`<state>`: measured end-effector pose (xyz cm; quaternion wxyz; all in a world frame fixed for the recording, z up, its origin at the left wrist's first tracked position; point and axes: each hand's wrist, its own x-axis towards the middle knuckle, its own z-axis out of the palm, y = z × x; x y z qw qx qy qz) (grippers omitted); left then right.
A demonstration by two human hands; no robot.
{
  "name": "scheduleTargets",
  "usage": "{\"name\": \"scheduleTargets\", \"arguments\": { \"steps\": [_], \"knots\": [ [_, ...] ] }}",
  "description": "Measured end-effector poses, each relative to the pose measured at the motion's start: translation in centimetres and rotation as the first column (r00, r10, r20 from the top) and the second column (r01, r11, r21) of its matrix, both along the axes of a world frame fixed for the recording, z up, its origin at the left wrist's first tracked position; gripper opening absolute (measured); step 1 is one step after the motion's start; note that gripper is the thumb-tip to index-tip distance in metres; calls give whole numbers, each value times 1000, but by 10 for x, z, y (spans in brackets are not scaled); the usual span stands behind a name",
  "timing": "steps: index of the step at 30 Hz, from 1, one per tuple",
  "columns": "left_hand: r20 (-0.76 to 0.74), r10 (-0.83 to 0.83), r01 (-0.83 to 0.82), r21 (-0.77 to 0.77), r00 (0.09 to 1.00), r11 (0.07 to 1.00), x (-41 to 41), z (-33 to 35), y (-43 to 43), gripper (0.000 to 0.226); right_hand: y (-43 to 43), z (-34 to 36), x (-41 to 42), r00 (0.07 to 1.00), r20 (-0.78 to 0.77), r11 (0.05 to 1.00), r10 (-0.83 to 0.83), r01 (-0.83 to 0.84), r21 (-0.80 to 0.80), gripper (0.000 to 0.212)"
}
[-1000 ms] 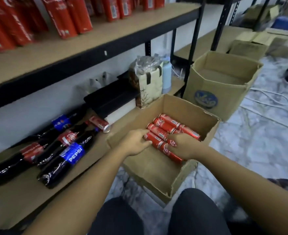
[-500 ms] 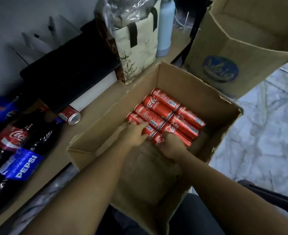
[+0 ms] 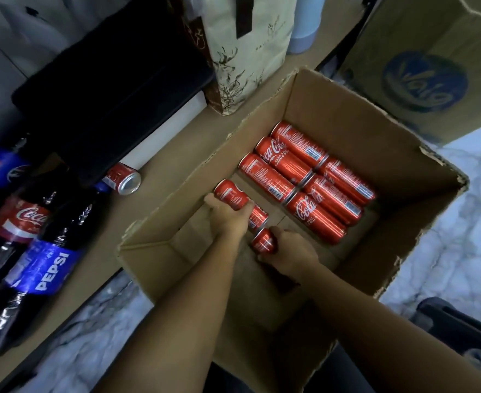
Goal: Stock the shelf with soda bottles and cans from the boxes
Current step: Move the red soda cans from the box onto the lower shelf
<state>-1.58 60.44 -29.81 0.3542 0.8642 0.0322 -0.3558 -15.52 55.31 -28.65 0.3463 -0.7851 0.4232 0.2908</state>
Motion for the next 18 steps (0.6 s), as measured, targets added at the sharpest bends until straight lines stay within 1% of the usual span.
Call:
{"name": "scheduleTargets", "arguments": {
  "steps": [3,6,8,9,10,11,13,14,16,18],
  "knots": [
    [-9,63,-64,-53,998,997,1,-5,-3,83,-1,1,-3,1000,22,1000,-11,12,-13,67],
    [-132,185,-204,-151,974,967,5,-8,-3,83,-4,4,-6,999,25,1000,-21,22,-2,63],
    [-229,185,-234,-212,956,949,7,-10,0,78,-6,7,-11,996,62,998,-61,62,-13,63],
    [-241,163,-221,-238,957,946,8,-8,3,75,-8,9,-15,990,97,994,-102,104,-19,65],
    [-208,126,-178,-251,970,951,7,-4,8,74,-10,12,-19,979,128,986,-161,164,-9,68],
    [-133,65,-96,-240,989,966,7,1,13,74,-11,16,-23,959,160,972,-233,233,14,70],
    [39,-82,88,-159,996,983,5,12,27,78,-11,22,-27,913,249,946,-324,320,60,76],
    [106,-151,163,-116,983,980,4,18,34,79,-10,25,-28,893,301,941,-335,329,73,76],
    [212,-270,286,-51,939,957,1,28,47,78,-5,33,-25,852,412,944,-322,322,71,67],
    [264,-369,383,-3,891,924,-1,37,61,74,1,39,-20,822,494,949,-282,313,21,57]
  ]
}}
